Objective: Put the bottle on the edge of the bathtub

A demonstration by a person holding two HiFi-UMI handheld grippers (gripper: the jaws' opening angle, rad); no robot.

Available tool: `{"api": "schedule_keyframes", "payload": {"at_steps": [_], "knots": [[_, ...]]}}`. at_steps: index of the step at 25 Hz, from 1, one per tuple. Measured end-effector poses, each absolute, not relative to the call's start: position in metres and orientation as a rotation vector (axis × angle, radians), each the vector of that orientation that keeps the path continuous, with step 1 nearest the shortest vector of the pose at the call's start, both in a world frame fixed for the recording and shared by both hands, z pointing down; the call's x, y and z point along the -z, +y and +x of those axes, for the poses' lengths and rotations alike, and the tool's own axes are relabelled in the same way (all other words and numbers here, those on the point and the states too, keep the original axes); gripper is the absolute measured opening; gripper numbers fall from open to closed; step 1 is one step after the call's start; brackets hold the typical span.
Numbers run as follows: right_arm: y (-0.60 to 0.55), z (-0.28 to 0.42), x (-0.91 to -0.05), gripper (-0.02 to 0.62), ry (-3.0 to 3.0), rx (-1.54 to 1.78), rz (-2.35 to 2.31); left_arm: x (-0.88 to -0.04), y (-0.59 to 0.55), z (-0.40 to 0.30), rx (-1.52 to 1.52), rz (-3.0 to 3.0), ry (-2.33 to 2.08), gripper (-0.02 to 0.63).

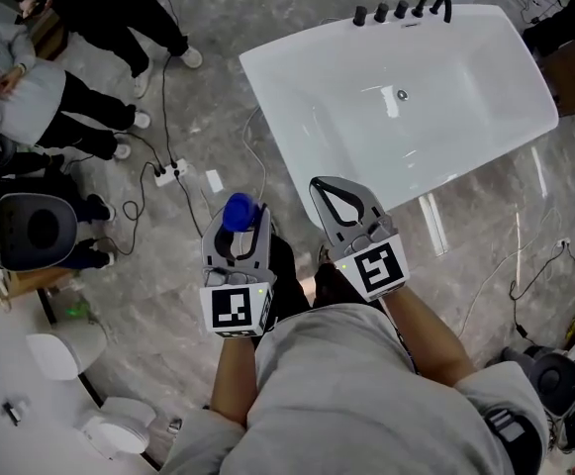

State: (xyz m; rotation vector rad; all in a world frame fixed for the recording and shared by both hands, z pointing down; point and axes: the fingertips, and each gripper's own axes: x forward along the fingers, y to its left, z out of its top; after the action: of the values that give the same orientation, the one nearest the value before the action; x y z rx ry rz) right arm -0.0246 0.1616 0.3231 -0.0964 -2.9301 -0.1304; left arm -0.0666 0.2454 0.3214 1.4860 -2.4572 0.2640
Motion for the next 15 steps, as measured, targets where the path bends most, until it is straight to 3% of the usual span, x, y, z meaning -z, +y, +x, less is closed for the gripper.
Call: {"api": "schedule_keyframes", "payload": {"at_steps": [10, 15], "knots": [[0.147, -0.105, -0.330, 0.006, -2.856, 0.106, 0.157, -0.327, 0.215, -0.167, -0.276, 1.760, -2.275, 0.170], [0.140, -0.109, -0.341, 0.006, -2.777, 0.096, 0.292, -0.333, 0.188, -0.187, -0.271, 1.943, -2.133, 0.170]]}}
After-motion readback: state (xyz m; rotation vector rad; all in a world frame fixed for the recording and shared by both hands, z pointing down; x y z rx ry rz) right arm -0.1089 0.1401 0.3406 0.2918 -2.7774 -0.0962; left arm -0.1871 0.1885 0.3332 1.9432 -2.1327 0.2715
